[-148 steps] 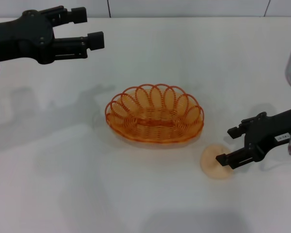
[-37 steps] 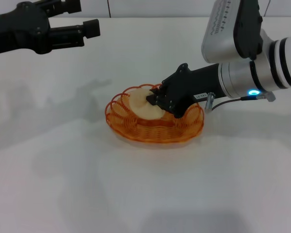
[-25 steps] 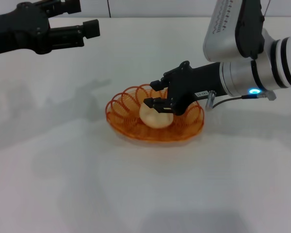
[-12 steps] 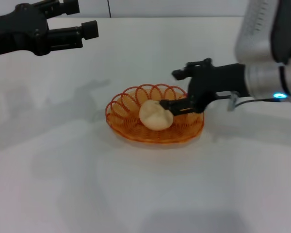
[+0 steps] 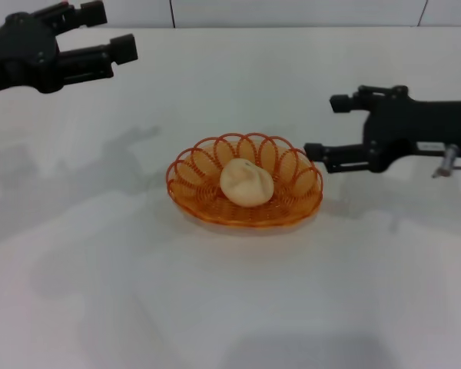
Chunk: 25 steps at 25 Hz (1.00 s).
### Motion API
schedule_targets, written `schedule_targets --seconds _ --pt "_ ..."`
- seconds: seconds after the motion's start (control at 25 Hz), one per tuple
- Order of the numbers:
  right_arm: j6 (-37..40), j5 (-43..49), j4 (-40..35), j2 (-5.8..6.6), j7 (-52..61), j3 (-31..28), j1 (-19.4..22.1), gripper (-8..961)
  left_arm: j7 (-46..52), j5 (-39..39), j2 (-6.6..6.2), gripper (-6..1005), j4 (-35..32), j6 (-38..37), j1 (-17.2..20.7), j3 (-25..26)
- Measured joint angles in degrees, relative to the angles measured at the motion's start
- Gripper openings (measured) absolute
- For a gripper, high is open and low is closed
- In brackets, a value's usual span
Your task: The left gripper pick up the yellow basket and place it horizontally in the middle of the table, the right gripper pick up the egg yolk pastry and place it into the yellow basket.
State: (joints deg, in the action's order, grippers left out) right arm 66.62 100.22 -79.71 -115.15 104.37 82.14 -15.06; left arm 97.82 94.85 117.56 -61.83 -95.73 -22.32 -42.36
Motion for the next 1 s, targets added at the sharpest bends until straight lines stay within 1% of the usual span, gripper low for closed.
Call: schedule_targets --seconds 0.12,0.24,0.52,0.84,1.0 --pt "5.4 -2.5 2.7 0.00 -2.8 -3.8 0.2 867 -1.1 0.0 -0.54 889 2.3 -0.1 0.2 0.2" --pt "10.2 -4.3 6.6 0.01 -5.6 -8.0 0.3 865 -3.0 0.0 -0.66 889 3.6 -0.3 0.9 0.2" --pt "16.1 -7.2 14.9 0.01 -12.0 -14.5 0.0 859 -4.7 1.7 -0.72 889 4.7 -0.9 1.8 -0.2" --pt "17.6 -6.8 15.4 0.17 -12.6 -15.1 0.0 859 -5.3 8.9 -0.78 889 5.0 -5.5 1.5 -0.2" --pt "18.2 -5.8 15.3 0.18 -12.5 -15.0 -0.4 859 -6.0 9.5 -0.76 890 5.1 -6.5 1.7 0.0"
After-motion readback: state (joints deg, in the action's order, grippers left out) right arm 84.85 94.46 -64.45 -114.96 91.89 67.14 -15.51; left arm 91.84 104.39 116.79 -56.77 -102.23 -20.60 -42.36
